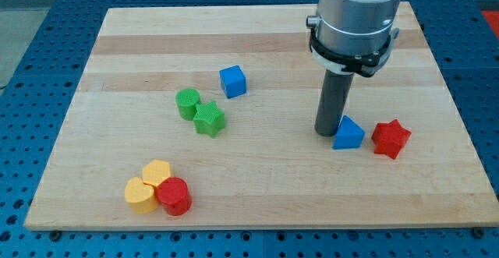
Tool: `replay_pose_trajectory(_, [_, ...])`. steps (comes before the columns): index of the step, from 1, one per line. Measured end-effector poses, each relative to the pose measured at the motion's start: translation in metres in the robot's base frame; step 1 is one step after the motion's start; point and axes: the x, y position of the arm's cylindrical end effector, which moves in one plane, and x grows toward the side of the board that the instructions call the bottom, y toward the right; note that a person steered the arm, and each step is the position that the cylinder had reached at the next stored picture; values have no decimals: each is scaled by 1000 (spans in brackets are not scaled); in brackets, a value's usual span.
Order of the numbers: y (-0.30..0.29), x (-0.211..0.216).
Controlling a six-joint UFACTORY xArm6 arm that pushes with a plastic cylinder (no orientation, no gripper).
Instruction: Slightly push the blue triangle left to the red star
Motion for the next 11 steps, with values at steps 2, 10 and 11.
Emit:
replay_pose_trajectory(2, [2,-30])
replay_pose_trajectory(10, [-82,-39])
replay_pose_trajectory(11, [-92,-75])
